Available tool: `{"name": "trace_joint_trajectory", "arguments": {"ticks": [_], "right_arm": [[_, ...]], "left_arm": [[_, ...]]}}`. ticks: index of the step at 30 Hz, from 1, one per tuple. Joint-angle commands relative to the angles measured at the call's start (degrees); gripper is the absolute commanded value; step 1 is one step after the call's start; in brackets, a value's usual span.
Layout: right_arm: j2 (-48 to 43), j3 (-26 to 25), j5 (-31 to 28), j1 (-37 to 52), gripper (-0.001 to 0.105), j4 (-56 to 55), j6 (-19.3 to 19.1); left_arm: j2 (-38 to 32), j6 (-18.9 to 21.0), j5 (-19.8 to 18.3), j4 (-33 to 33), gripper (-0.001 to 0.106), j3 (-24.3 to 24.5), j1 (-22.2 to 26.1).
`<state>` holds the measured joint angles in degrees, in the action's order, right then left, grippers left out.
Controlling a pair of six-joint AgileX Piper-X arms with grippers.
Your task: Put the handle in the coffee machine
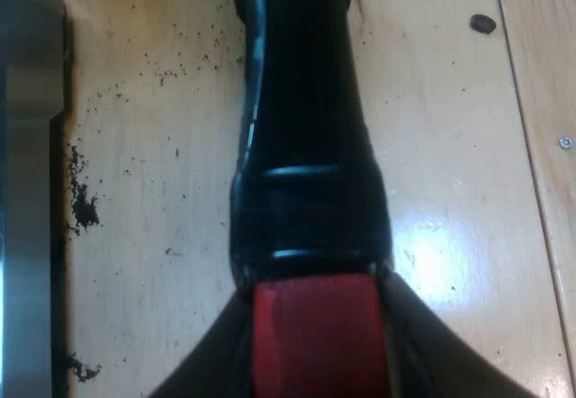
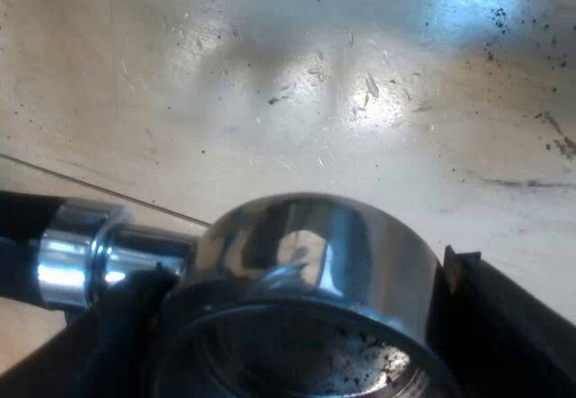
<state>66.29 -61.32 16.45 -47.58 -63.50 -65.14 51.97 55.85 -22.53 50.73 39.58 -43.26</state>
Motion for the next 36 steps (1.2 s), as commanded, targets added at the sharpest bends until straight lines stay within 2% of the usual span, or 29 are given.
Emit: {"name": "trace_joint_trajectory", "arguments": {"ticks": [1, 3, 8, 11, 14, 18, 22, 28, 32, 34, 36], "right_arm": [[-0.31, -0.71, -1.68, 0.15, 0.076, 0.39, -1.46], [-0.31, -0.71, -1.68, 0.15, 0.081, 0.79, -1.46], [-0.31, -2.13, -2.41, 0.15, 0.081, 1.57, -2.03], [-0.67, -4.39, -3.64, 0.15, 0.081, 1.57, -4.39], [-1.26, -7.18, -4.31, 0.15, 0.081, 1.57, -7.09], [-2.57, -11.11, -9.59, 0.0, 0.081, 1.57, -7.19], [-3.92, -12.75, -13.44, -0.91, 0.081, 1.57, -7.8], [-5.21, -12.77, -27.53, -10.67, 0.081, 1.57, -7.49], [-5.21, -12.27, -41.06, -20.2, 0.081, 3.6, -5.22], [-5.21, -11.58, -45.44, -23.85, 0.081, 5.83, -5.25], [-5.21, -9.78, -52.87, -28.62, 0.081, 9.66, -5.25]], "left_arm": [[-0.2, -1.35, -3.02, 0.73, 0.0, 0.19, -0.32], [-0.2, -1.35, -3.02, 0.73, 0.0, 0.19, -0.32], [-0.2, -1.35, -2.67, 1.67, 0.0, 0.19, -0.06], [-0.2, -1.35, -3.09, 2.68, 0.0, 0.19, 1.44], [-0.2, -1.35, -4.14, 3.87, 0.0, 0.19, 5.42], [-0.2, -1.35, -8.9, 7.3, 0.0, 0.19, 13.24], [-0.39, -2.22, -9.52, 9.96, 0.0, 0.19, 19.05], [-0.38, -5.86, -9.57, 14.41, 0.0, 0.43, 27.19], [-0.38, -7.9, -9.75, 15.48, 0.0, 0.43, 35.87], [-0.38, -8.78, -10.79, 15.63, 0.0, 0.75, 39.05], [-0.38, -9.94, -13.8, 16.99, 0.0, 1.7, 42.55]]}}
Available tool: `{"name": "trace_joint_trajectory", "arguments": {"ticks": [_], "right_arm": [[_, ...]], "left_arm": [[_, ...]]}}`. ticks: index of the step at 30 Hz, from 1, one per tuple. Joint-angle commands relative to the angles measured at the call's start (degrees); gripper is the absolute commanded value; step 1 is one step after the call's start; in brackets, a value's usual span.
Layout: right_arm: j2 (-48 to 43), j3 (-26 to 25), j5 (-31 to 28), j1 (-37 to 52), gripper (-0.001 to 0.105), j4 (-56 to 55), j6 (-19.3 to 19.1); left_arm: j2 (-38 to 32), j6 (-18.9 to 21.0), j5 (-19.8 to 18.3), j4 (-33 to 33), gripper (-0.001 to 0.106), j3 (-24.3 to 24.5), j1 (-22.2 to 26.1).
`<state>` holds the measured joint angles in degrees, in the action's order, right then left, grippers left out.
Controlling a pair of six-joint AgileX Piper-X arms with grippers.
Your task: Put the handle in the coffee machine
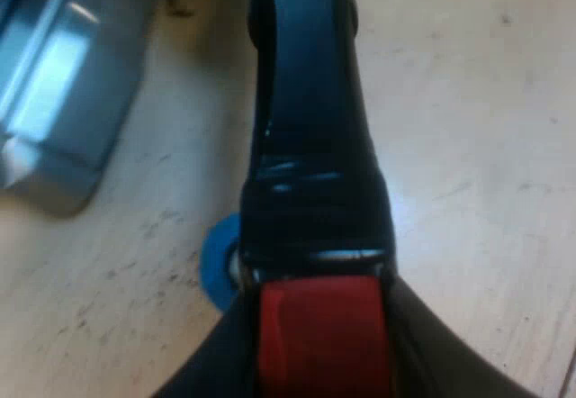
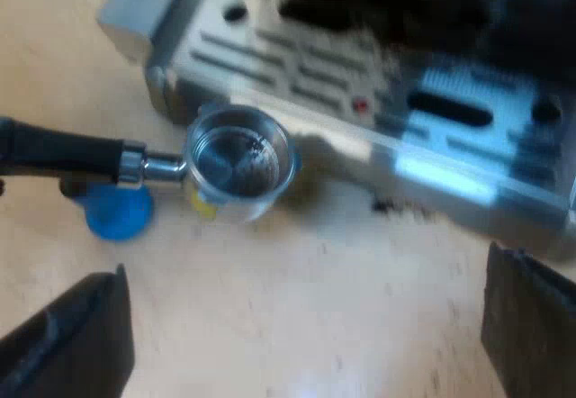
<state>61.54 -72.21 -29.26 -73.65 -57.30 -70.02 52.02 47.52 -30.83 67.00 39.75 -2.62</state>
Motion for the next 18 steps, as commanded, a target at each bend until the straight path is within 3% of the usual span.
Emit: {"name": "trace_joint_trajectory", "arguments": {"ticks": [1, 3, 5, 16, 18], "right_arm": [[-0.45, 1.62, -8.28, -3.51, 0.081, 4.2, -0.25], [-0.12, 3.85, -14.18, -6.03, 0.081, 9.15, -0.29], [0.15, 5.51, -15.99, -6.95, 0.081, 12.79, -0.29], [3.69, 7.79, -13.76, -7.19, 0.081, 19.94, -1.04], [6.31, 7.79, -13.76, -7.19, 0.08, 22.81, -5.12]], "left_arm": [[-0.43, -1.85, -6.3, 0.95, 0.0, 1.9, 2.66], [-0.43, -3.37, -7.94, 1.56, 0.0, 3.24, 5.02], [-0.43, -4.61, -7.96, 0.84, 0.0, 3.6, 6.02], [2.33, -5.06, -9.02, -3.04, 0.0, 3.74, 8.65], [4.29, -5.06, -10.78, -3.04, 0.0, 3.74, 8.65]]}}
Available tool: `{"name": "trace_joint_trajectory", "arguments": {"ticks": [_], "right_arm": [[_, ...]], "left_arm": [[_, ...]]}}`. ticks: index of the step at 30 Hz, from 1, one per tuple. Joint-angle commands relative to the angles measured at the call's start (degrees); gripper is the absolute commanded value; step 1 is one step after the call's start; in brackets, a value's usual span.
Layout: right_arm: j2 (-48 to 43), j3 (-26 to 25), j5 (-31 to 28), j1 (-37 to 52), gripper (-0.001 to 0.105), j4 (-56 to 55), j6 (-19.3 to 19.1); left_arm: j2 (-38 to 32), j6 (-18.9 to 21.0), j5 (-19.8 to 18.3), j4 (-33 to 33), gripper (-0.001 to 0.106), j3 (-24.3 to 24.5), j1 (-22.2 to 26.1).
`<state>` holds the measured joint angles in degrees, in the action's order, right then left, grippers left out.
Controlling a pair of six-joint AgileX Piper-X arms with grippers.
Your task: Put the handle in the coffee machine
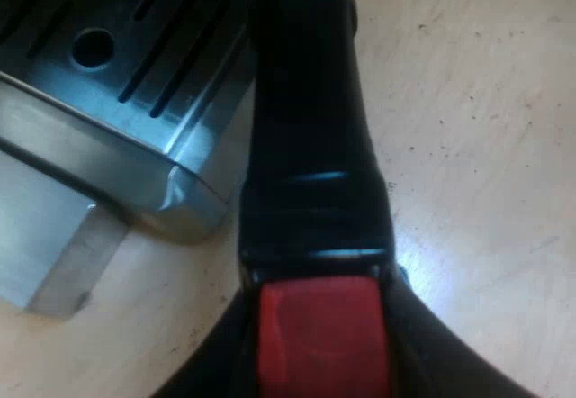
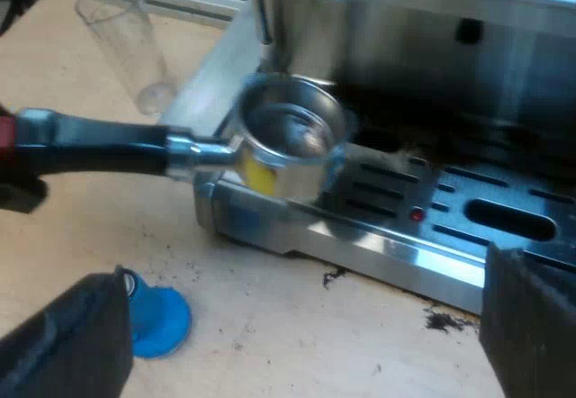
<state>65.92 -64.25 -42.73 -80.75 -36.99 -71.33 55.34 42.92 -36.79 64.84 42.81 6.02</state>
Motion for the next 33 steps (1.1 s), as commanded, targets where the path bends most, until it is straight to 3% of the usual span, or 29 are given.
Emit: {"name": "trace_joint_trajectory", "arguments": {"ticks": [1, 4, 10, 17, 21, 27, 29, 33], "right_arm": [[2.62, -0.16, -0.58, -0.1, 0.08, 2.93, -4.81], [6.07, -0.16, -5.02, -0.1, 0.073, 6.5, -5.53], [12.78, -0.16, -8.14, -0.1, 0.06, 15.56, -5.8], [20.07, -0.16, -13.74, -0.1, 0.06, 28.6, -8.61], [23.19, -0.16, -16.75, -0.1, 0.059, 33.25, -8.6], [27.14, -0.16, -21.18, -0.1, 0.056, 39.1, -13.57], [28.28, -0.16, -21.85, -0.1, 0.05, 41.4, -14.2], [30.57, -0.16, -25.35, 0.38, 0.05, 45.08, -14.19]], "left_arm": [[1.28, -0.45, -5.18, -0.89, 0.0, 0.79, 0.02], [2.82, -0.45, -5.71, -3.01, 0.0, 0.83, 0.44], [5.45, -1.92, -9.33, -6.41, 0.0, 0.83, 5.44], [9.57, -12.0, -11.63, -5.47, 0.0, 0.83, 7.23], [11.46, -12.04, -14.87, -7.61, 0.0, 0.83, 7.23], [14.66, -12.04, -15.29, -10.69, 0.0, 0.83, 7.23], [15.18, -12.04, -15.84, -11.53, 0.0, 0.83, 7.23], [16.81, -12.04, -16.33, -12.56, 0.0, 0.83, 7.23]]}}
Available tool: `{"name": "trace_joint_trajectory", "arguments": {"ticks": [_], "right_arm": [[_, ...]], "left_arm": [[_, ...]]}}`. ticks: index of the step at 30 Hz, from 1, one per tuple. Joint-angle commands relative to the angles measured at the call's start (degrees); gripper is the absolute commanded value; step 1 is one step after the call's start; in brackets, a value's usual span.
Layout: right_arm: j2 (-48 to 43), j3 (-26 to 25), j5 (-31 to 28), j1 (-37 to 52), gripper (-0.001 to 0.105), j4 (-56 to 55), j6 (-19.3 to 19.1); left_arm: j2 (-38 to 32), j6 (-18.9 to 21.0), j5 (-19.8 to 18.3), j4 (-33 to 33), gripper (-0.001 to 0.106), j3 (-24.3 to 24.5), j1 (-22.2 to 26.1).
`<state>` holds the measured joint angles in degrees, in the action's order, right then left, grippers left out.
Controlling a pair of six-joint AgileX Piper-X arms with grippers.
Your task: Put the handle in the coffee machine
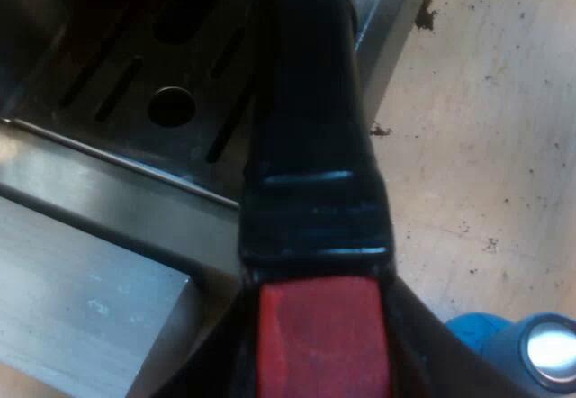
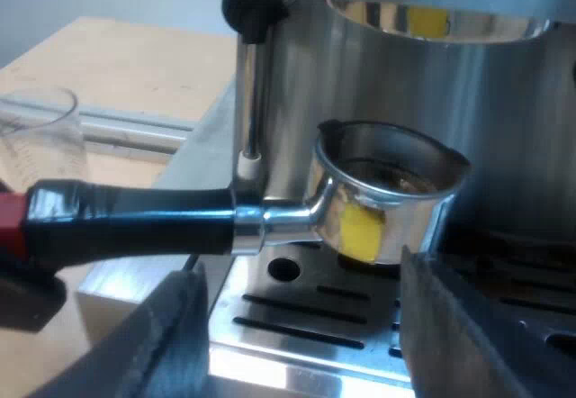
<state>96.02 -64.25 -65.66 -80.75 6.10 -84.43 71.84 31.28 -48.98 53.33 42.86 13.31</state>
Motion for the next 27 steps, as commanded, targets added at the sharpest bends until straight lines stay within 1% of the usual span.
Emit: {"name": "trace_joint_trajectory", "arguments": {"ticks": [1, 4, 6, 9, 13, 16, 18, 21, 27], "right_arm": [[0.67, -0.16, -2.47, 0.58, 0.05, 2.19, -1.09], [1.63, -0.16, -2.65, 1.26, 0.05, 3.19, -1.09], [1.82, -0.16, -2.53, 1.94, 0.05, 3.73, -1.09], [1.82, -0.16, -2.8, 2.94, 0.05, 4.41, -1.09], [1.82, -0.16, -2.7, 3.93, 0.05, 4.4, -1.09], [1.82, -0.16, -2.73, 4.07, 0.05, 4.4, -1.09], [1.82, -0.16, -2.73, 4.07, 0.05, 4.4, -1.09], [1.82, -0.16, -2.73, 4.07, 0.05, 4.4, -1.09], [1.82, -0.16, -2.73, 4.07, 0.05, 4.4, -1.09]], "left_arm": [[0.5, -0.4, -4.54, -1.3, 0.0, 0.78, -0.06], [0.64, -0.4, -6.71, -2.57, 0.0, 0.78, -0.06], [0.64, -0.4, -9.17, -4.69, 0.0, 0.78, -0.06], [0.64, -0.32, -10.63, -6.76, 0.0, 0.78, -0.06], [0.64, 0.12, -10.63, -8.68, 0.0, 0.78, -0.06], [0.64, 1.92, -10.5, -10.0, 0.0, 0.78, -0.06], [0.64, 4.71, -9.64, -11.28, 0.0, 0.78, -0.28], [1.05, 5.7, -9.64, -11.49, 0.0, 1.01, -0.28], [2.6, 5.84, -8.82, -10.71, 0.0, 2.59, -0.78]]}}
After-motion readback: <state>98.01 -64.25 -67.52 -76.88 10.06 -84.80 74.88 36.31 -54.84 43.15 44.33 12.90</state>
